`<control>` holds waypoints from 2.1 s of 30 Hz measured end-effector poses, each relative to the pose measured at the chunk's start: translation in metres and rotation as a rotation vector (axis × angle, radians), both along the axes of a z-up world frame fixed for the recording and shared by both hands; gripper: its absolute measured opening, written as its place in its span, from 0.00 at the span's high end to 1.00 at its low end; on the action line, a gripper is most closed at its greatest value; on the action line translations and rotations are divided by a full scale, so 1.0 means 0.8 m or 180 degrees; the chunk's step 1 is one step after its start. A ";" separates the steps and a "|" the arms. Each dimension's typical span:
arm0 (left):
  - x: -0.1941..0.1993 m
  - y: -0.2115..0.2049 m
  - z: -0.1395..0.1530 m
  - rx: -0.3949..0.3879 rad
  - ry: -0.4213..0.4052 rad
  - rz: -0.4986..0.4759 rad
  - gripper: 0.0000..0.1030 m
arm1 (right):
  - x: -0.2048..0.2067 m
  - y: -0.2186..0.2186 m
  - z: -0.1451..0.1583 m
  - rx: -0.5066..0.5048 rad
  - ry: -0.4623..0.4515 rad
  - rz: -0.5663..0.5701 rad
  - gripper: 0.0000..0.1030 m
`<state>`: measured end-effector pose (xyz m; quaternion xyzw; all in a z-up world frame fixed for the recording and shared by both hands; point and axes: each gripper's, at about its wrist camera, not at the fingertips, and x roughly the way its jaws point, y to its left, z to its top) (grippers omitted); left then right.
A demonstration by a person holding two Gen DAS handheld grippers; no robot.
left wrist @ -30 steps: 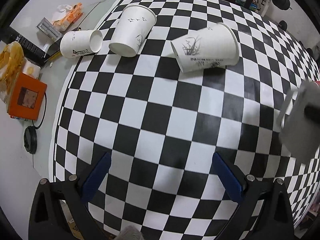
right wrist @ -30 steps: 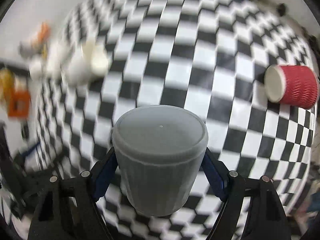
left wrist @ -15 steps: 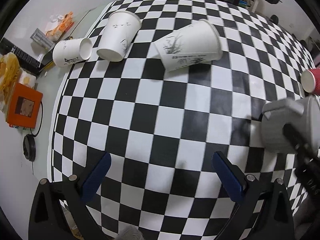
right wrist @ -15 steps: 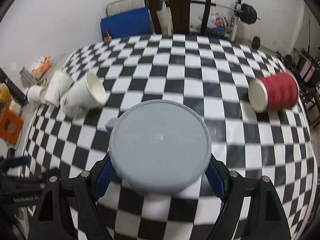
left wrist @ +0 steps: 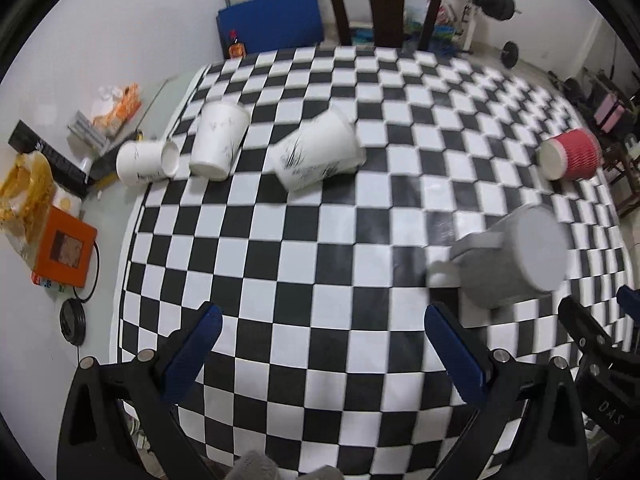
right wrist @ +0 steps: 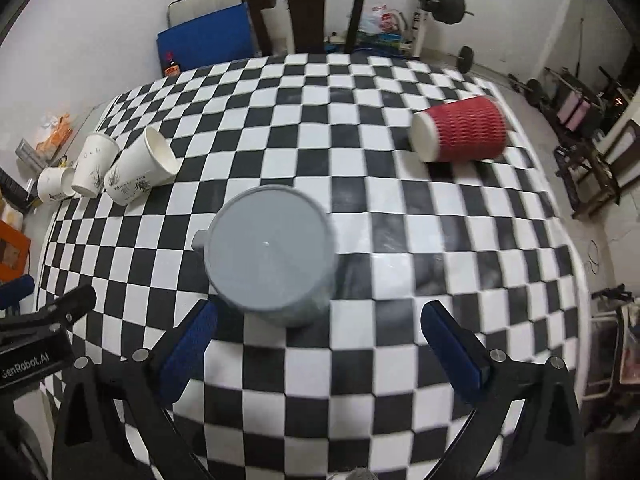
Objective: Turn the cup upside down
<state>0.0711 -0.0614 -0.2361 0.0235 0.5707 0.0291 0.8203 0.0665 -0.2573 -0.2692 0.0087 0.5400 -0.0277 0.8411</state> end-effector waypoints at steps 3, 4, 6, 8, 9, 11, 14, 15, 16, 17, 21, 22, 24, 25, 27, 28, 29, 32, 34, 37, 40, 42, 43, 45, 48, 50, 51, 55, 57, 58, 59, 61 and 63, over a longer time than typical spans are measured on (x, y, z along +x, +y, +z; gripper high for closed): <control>-0.007 -0.005 0.036 -0.0075 -0.0134 -0.0079 0.00 | -0.018 -0.010 0.042 -0.0021 -0.0074 -0.0093 0.00; -0.010 -0.007 0.051 -0.0097 -0.0185 -0.0113 0.00 | -0.023 -0.012 0.055 -0.0022 -0.0095 -0.0110 0.00; -0.021 -0.010 0.085 -0.0151 -0.0294 -0.0180 0.00 | -0.035 -0.015 0.086 -0.0052 -0.0138 -0.0154 0.00; -0.028 -0.011 0.111 -0.0214 -0.0374 -0.0242 0.00 | -0.049 -0.020 0.121 -0.0087 -0.0210 -0.0209 0.00; -0.032 -0.012 0.123 -0.0232 -0.0407 -0.0273 0.00 | -0.054 -0.020 0.133 -0.0108 -0.0234 -0.0230 0.00; -0.041 -0.016 0.150 -0.0257 -0.0481 -0.0349 0.00 | -0.066 -0.021 0.163 -0.0150 -0.0287 -0.0265 0.00; -0.053 -0.019 0.183 -0.0314 -0.0569 -0.0428 0.00 | -0.081 -0.018 0.203 -0.0227 -0.0327 -0.0287 0.00; -0.057 -0.019 0.194 -0.0338 -0.0590 -0.0446 0.00 | -0.086 -0.016 0.214 -0.0264 -0.0346 -0.0293 0.00; -0.060 -0.019 0.200 -0.0364 -0.0602 -0.0450 0.00 | -0.092 -0.015 0.226 -0.0301 -0.0375 -0.0302 0.00; -0.065 -0.019 0.211 -0.0402 -0.0627 -0.0454 0.00 | -0.097 -0.014 0.239 -0.0337 -0.0397 -0.0315 0.00; -0.075 -0.017 0.238 -0.0463 -0.0654 -0.0434 0.00 | -0.115 -0.013 0.282 -0.0395 -0.0455 -0.0353 0.00; -0.078 -0.017 0.247 -0.0458 -0.0669 -0.0419 0.00 | -0.120 -0.013 0.293 -0.0398 -0.0469 -0.0364 0.00; -0.083 -0.015 0.257 -0.0460 -0.0689 -0.0397 0.00 | -0.126 -0.012 0.308 -0.0423 -0.0484 -0.0378 0.00; -0.086 -0.015 0.261 -0.0450 -0.0693 -0.0396 0.00 | -0.130 -0.012 0.315 -0.0430 -0.0491 -0.0387 0.00; -0.091 -0.016 0.270 -0.0417 -0.0699 -0.0389 0.00 | -0.135 -0.013 0.326 -0.0421 -0.0478 -0.0418 0.00; -0.093 -0.016 0.274 -0.0406 -0.0705 -0.0384 0.00 | -0.138 -0.013 0.331 -0.0404 -0.0472 -0.0428 0.00; -0.097 -0.016 0.278 -0.0384 -0.0707 -0.0380 0.00 | -0.141 -0.013 0.337 -0.0395 -0.0478 -0.0434 0.00; -0.104 -0.016 0.287 -0.0379 -0.0719 -0.0376 0.00 | -0.150 -0.010 0.353 -0.0405 -0.0504 -0.0438 0.00; -0.108 -0.016 0.291 -0.0365 -0.0719 -0.0362 0.00 | -0.155 -0.011 0.359 -0.0385 -0.0512 -0.0442 0.00; -0.111 -0.016 0.294 -0.0350 -0.0702 -0.0338 0.00 | -0.157 -0.010 0.362 -0.0386 -0.0517 -0.0444 0.00; -0.114 -0.015 0.295 -0.0348 -0.0685 -0.0327 0.00 | -0.158 -0.010 0.363 -0.0388 -0.0513 -0.0437 0.00; -0.115 -0.015 0.296 -0.0341 -0.0688 -0.0328 0.00 | -0.158 -0.009 0.363 -0.0387 -0.0516 -0.0449 0.00; -0.115 -0.015 0.296 -0.0349 -0.0678 -0.0333 0.00 | -0.158 -0.009 0.363 -0.0384 -0.0516 -0.0446 0.00; -0.117 -0.012 0.297 -0.0342 -0.0659 -0.0318 0.00 | -0.158 -0.009 0.363 -0.0387 -0.0512 -0.0444 0.00; -0.119 -0.010 0.298 -0.0316 -0.0633 -0.0296 0.00 | -0.158 -0.009 0.363 -0.0393 -0.0507 -0.0441 0.00; -0.121 -0.009 0.298 -0.0287 -0.0610 -0.0282 0.00 | -0.160 -0.009 0.365 -0.0371 -0.0511 -0.0446 0.00; -0.121 -0.008 0.297 -0.0291 -0.0592 -0.0274 0.00 | -0.161 -0.009 0.366 -0.0358 -0.0519 -0.0445 0.00; -0.121 -0.010 0.295 -0.0264 -0.0537 -0.0265 0.00 | -0.167 -0.008 0.372 -0.0369 -0.0507 -0.0442 0.00; -0.119 -0.012 0.293 -0.0261 -0.0513 -0.0254 0.00 | -0.165 -0.008 0.371 -0.0369 -0.0502 -0.0439 0.00; -0.119 -0.011 0.293 -0.0262 -0.0503 -0.0241 0.00 | -0.169 -0.009 0.374 -0.0361 -0.0491 -0.0437 0.00; -0.119 -0.011 0.293 -0.0255 -0.0504 -0.0242 0.00 | -0.174 -0.009 0.375 -0.0351 -0.0482 -0.0432 0.00; -0.120 -0.010 0.292 -0.0246 -0.0499 -0.0229 0.00 | -0.180 -0.010 0.377 -0.0349 -0.0468 -0.0414 0.00; -0.120 -0.009 0.292 -0.0240 -0.0502 -0.0240 0.00 | -0.187 -0.013 0.380 -0.0336 -0.0455 -0.0411 0.00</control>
